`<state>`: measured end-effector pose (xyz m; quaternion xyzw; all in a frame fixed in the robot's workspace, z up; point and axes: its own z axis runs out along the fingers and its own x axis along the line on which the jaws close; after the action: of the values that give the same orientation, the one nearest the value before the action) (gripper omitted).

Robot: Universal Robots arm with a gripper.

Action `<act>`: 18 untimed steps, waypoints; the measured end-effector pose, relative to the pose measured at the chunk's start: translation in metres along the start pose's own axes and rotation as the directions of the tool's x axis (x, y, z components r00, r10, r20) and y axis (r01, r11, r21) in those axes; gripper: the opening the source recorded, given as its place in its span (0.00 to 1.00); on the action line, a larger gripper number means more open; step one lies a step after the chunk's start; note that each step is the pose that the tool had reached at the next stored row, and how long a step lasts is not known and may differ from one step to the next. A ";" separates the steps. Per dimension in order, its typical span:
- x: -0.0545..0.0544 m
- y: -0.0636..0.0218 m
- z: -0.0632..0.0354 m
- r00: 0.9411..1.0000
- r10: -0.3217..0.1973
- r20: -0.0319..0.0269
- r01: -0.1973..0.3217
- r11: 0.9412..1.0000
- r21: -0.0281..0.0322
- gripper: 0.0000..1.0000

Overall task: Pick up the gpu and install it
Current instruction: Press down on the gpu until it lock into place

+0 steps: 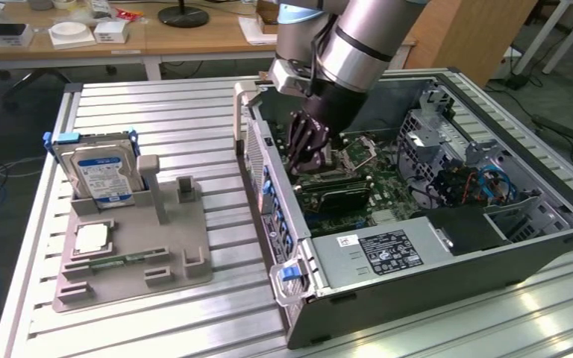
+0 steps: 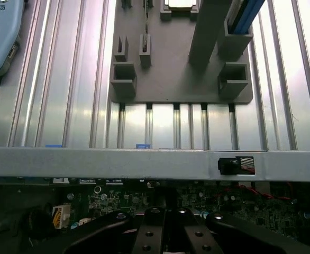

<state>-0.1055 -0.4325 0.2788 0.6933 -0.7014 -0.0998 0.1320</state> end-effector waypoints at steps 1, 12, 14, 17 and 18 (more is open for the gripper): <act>0.000 0.0003 0.0001 1.000 0.000 0.000 0.000 1.000 0.000 0.10; -0.002 -0.0079 -0.0016 1.000 0.000 0.000 0.000 1.000 0.000 0.10; -0.003 -0.0098 -0.0021 1.000 0.000 0.000 0.000 1.000 -0.001 0.10; -0.003 -0.0120 -0.0029 1.000 -0.001 -0.001 0.001 1.000 -0.021 0.10; -0.003 -0.0126 -0.0031 1.000 -0.001 -0.001 0.001 0.999 -0.039 0.10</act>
<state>-0.0925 -0.4293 0.2775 0.6911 -0.6988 -0.1132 0.1458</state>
